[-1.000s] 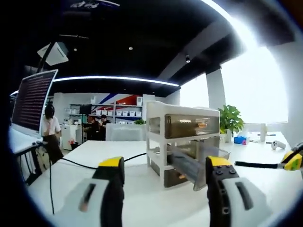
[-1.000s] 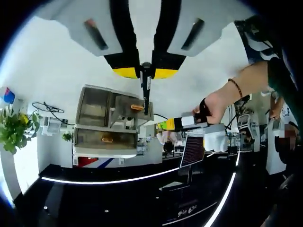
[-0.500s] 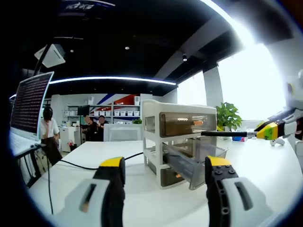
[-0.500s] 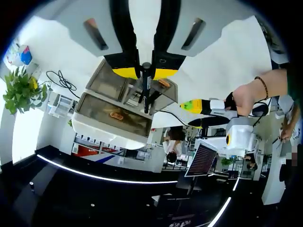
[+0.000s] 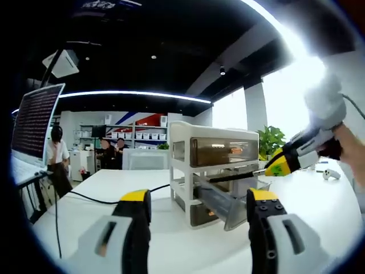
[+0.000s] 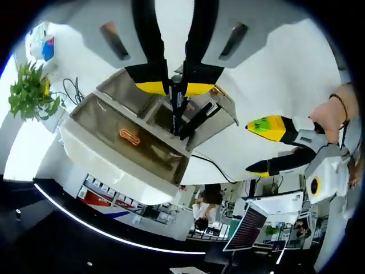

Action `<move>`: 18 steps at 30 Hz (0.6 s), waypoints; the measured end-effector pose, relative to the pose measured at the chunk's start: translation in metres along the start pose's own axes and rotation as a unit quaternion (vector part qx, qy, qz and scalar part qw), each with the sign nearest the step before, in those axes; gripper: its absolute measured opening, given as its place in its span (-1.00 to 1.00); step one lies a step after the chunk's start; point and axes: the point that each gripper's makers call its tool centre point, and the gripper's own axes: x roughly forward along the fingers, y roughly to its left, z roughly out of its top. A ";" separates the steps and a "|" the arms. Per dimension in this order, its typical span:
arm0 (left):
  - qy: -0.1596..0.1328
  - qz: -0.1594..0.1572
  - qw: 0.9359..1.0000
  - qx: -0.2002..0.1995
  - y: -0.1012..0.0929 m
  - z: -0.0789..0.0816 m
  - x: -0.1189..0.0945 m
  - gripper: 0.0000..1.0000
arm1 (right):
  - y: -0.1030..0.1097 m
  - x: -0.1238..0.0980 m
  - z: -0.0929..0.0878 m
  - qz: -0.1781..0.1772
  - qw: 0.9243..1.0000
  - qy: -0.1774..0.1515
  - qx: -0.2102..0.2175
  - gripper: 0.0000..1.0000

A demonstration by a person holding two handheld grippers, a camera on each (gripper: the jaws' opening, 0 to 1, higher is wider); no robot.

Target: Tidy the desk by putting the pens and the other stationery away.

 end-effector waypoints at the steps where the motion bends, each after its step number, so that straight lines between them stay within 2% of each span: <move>1: 0.002 0.000 1.000 0.003 0.000 -0.001 0.000 0.37 | -0.001 0.004 0.000 -0.003 1.000 0.010 -0.007 -0.73; 3: 0.005 -0.002 1.000 0.005 -0.002 -0.002 0.001 0.37 | -0.001 0.011 -0.001 -0.011 0.999 0.033 -0.034 -0.73; 9: 0.006 -0.004 1.000 0.009 -0.003 -0.002 0.001 0.37 | 0.004 0.025 0.005 -0.010 0.997 0.051 -0.058 -0.73; 18: 0.006 -0.006 1.000 0.007 -0.004 -0.001 0.001 0.37 | 0.007 0.034 0.008 0.001 0.997 0.056 -0.056 -0.72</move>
